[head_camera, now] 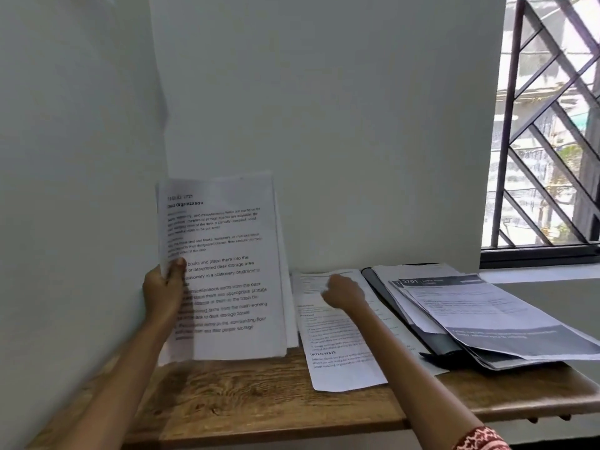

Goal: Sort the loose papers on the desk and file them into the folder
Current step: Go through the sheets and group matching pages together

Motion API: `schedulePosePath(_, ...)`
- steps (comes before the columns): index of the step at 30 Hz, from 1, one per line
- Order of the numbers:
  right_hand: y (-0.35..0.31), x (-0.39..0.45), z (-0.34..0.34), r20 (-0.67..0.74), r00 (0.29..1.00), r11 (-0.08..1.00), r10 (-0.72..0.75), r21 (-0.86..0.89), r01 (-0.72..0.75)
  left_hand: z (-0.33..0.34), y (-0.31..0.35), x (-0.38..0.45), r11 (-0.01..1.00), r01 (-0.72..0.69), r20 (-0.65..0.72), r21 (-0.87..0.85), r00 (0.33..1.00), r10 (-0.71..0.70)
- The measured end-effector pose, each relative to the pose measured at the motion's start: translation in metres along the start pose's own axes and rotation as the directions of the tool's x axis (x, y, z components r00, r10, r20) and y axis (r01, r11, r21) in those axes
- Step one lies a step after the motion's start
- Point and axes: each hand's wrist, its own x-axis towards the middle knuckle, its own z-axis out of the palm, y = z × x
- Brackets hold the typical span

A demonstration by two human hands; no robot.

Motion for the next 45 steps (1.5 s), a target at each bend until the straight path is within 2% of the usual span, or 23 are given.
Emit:
schedulePosePath(2, 0.02, -0.002, -0.001, 0.033, 0.997, 0.984, 0.074, -0.163, -0.068, 0.003, -0.005, -0.001, 0.999, -0.019, -0.01, 0.05, 1.0, 0.019)
schedulePosePath(6, 0.046, -0.001, 0.0, 0.019, 0.98, 0.932, 0.198, -0.315, -0.182, 0.009, -0.01, -0.003, 0.986, -0.059, 0.027, 0.153, 0.998, 0.056)
schedulePosePath(9, 0.055, 0.004, 0.002, 0.056, 0.956, 0.902, 0.29, -0.35, -0.253, 0.012, -0.009, -0.002, 0.981, -0.068, 0.026, 0.182, 0.998, 0.065)
schedulePosePath(11, 0.058, 0.008, 0.001, 0.063, 0.953, 0.902, 0.297, -0.345, -0.258, 0.013, -0.008, -0.001, 0.98, -0.069, 0.026, 0.189, 0.998, 0.065)
schedulePosePath(15, 0.059, 0.01, 0.0, 0.068, 0.953, 0.925, 0.296, -0.271, -0.267, 0.012, -0.009, -0.002, 0.983, -0.048, 0.019, 0.176, 0.999, 0.045)
schedulePosePath(19, 0.058, 0.012, 0.012, -0.155, 0.928, 0.919, 0.339, -0.154, -0.362, 0.007, -0.01, -0.002, 0.989, -0.04, 0.018, 0.144, 0.999, 0.038)
schedulePosePath(24, 0.059, 0.011, 0.009, -0.283, 0.901, 0.936, 0.329, -0.031, -0.351, 0.004, -0.008, -0.003, 0.99, -0.037, 0.021, 0.134, 0.999, 0.035)
schedulePosePath(25, 0.06, 0.012, 0.008, -0.304, 0.9, 0.948, 0.312, 0.031, -0.318, 0.004, -0.008, -0.003, 0.99, -0.038, 0.019, 0.133, 0.999, 0.036)
schedulePosePath(27, 0.061, 0.016, 0.006, -0.328, 0.896, 0.933, 0.299, 0.298, -0.202, 0.003, -0.008, -0.004, 0.99, -0.035, 0.011, 0.14, 0.999, 0.033)
schedulePosePath(29, 0.059, 0.019, 0.006, -0.343, 0.895, 0.81, 0.284, 0.586, -0.032, 0.001, -0.009, -0.003, 0.989, -0.025, 0.002, 0.148, 1.0, 0.025)
schedulePosePath(31, 0.053, 0.02, 0.007, -0.365, 0.885, 0.628, 0.289, 0.77, 0.112, 0.0, -0.013, -0.001, 0.987, -0.015, -0.005, 0.162, 1.0, 0.016)
schedulePosePath(35, 0.04, 0.023, 0.006, -0.311, 0.89, 0.286, 0.335, 0.933, 0.218, -0.001, -0.014, 0.001, 0.984, -0.009, 0.001, 0.178, 1.0, 0.009)
schedulePosePath(39, 0.029, 0.028, 0.005, -0.279, 0.886, 0.166, 0.372, 0.958, 0.232, -0.003, -0.011, 0.004, 0.985, -0.003, 0.003, 0.175, 1.0, 0.002)
schedulePosePath(45, 0.025, 0.028, 0.002, -0.291, 0.888, 0.115, 0.355, 0.957, 0.268, -0.008, -0.008, 0.008, 0.979, -0.015, 0.0, 0.204, 1.0, 0.016)
